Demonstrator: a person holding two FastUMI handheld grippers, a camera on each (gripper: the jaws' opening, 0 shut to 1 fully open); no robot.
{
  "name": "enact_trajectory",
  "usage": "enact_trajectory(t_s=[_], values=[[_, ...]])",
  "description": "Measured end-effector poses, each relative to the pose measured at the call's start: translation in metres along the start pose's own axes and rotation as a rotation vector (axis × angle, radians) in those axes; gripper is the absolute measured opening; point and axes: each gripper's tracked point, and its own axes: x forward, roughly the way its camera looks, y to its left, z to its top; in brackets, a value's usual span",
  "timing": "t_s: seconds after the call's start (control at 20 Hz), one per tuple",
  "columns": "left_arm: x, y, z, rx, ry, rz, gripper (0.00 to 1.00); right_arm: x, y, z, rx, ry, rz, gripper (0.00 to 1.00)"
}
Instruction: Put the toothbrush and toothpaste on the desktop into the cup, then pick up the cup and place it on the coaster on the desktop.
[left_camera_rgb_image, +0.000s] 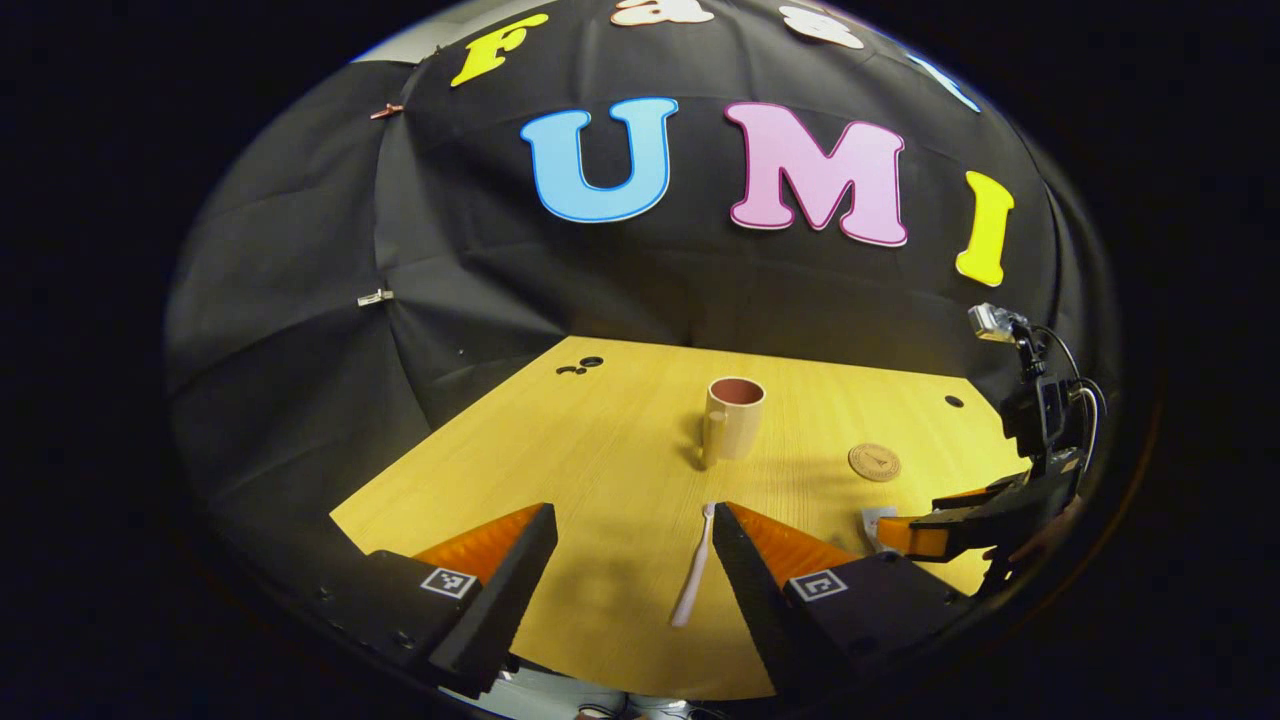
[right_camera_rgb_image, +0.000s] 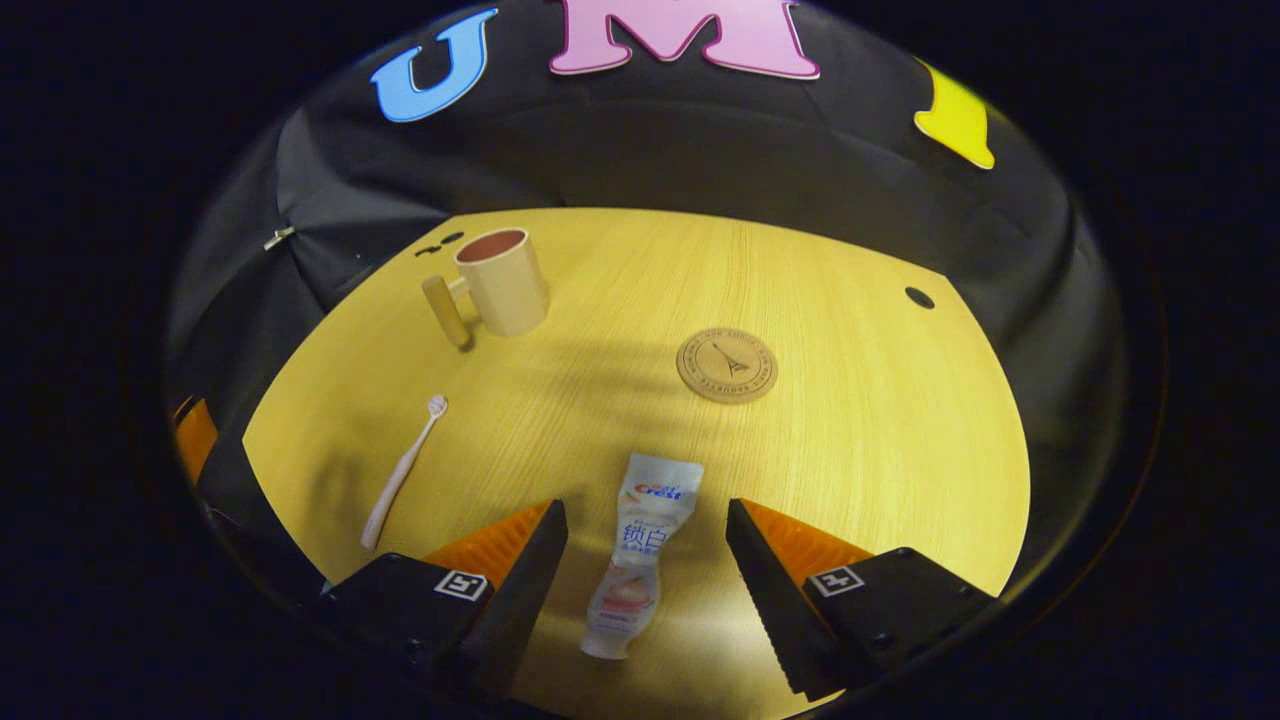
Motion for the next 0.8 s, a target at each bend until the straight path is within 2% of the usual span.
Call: enact_trajectory(t_s=[0.45,0.55,0.65,0.7,0.8], values=[[0.002,0.005,-0.023,0.012,0.065,0.038,0.97,0.031,0.001,-0.041,0.043,0.175,-0.015,0.98],[0.0,0.004,-0.024,0.019,0.067,0.036,0.97,0.034,0.0,-0.038,0.041,0.163,-0.023,0.97],[0.0,0.002,-0.023,0.032,0.059,0.029,0.97,0.033,-0.003,-0.04,0.042,0.173,-0.05,0.85],[-0.001,0.001,-0.023,0.035,0.056,0.023,0.97,0.032,-0.003,-0.041,0.046,0.18,-0.06,0.73],[-0.002,-0.002,-0.022,0.042,0.047,0.013,0.97,0.032,-0.001,-0.042,0.064,0.196,-0.072,0.66]])
